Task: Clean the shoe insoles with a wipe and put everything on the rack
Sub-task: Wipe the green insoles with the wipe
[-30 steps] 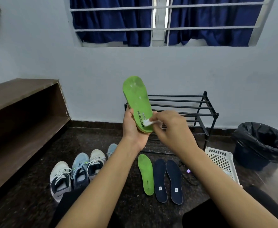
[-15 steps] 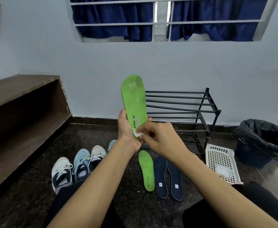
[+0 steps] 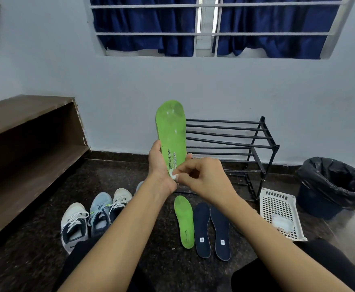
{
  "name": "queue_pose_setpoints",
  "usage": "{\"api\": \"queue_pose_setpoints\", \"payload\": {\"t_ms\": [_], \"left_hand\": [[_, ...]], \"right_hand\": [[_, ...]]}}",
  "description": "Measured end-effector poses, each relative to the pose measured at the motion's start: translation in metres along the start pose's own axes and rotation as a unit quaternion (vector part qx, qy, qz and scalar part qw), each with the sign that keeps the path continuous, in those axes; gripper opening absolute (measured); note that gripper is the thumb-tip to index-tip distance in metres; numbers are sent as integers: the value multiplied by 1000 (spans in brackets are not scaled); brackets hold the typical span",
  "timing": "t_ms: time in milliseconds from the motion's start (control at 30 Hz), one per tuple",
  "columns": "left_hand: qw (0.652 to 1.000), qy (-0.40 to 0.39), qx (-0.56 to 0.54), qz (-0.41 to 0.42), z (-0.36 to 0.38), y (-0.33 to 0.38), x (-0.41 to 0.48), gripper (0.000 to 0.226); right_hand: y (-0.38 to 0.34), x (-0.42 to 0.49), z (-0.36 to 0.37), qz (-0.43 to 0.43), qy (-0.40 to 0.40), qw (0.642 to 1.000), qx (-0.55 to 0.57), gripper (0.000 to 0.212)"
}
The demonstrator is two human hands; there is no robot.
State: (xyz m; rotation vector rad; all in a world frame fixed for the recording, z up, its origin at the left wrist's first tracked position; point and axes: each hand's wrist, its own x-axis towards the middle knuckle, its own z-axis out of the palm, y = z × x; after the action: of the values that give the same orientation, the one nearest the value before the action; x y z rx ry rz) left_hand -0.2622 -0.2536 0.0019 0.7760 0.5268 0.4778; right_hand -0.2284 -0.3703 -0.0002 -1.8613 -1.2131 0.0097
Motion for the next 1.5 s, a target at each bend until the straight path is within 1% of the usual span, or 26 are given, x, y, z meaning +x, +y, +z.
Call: {"api": "queue_pose_setpoints", "payload": {"t_ms": [67,167,267,333,400,433,500,567,633,700,800,867,933,967,1033,1200,1267,1300,1367,1433,1500], "left_hand": [[1000,7,-2,1,2,-2,1,49],[1000,5,10,-9,2,-2,3,49],[999,-2,16,-28,2,-4,1,48],[999,-8,32,-39,3,-7,1,49],[999,-5,33,-38,4,-7,1,50],[999,-2,26,-33,3,-7,2,48],[1000,1,20,-18,1,-6,5,47],[1000,1,21,-8,0,-6,7,49],[1000,-2,19,-6,0,-8,7,53],[1000,-5,18,-12,0,-7,7,53],[999,-14,27,-38,-3,-4,7,51],[998,-18,44,-51,-5,-4,8,49],[997,-21,54,-49,-5,-4,9,46],[997,-21,51,-46,-6,-3,9,46],[998,-18,39,-36,-6,-3,11,47],[999,-16,38,-22,-3,-8,14,51],[999,-18,35,-27,-1,-11,14,52],[999,-19,35,-30,-1,-11,14,52],[998,-23,36,-43,-1,-9,14,52],[997,-29,40,-58,-1,-8,15,49],[997,-28,50,-59,-1,-9,16,49]], "right_hand": [[-2,-1,3,29,26,998,58,7],[-1,0,4,40,-1,998,56,8],[3,4,0,46,-44,998,-16,12],[6,6,1,43,-65,993,-85,21],[7,5,4,13,-63,987,-148,27],[7,4,6,-6,-53,986,-158,26],[7,2,7,-18,-24,992,-125,19],[8,1,7,0,4,998,-57,12],[8,0,9,21,31,999,9,10],[8,0,12,34,35,998,39,10],[9,4,9,10,-19,1000,-14,12],[11,8,5,-5,-53,996,-73,21],[11,9,7,-19,-59,991,-120,28],[11,9,9,-25,-52,990,-128,27],[10,7,12,-20,-28,994,-106,20],[9,4,11,43,15,999,-10,8],[10,4,11,62,21,997,32,6],[11,4,10,61,13,997,35,7],[13,7,6,36,-24,999,-7,9],[16,10,2,1,-59,995,-84,15],[20,12,2,-20,-67,988,-141,20]]}}
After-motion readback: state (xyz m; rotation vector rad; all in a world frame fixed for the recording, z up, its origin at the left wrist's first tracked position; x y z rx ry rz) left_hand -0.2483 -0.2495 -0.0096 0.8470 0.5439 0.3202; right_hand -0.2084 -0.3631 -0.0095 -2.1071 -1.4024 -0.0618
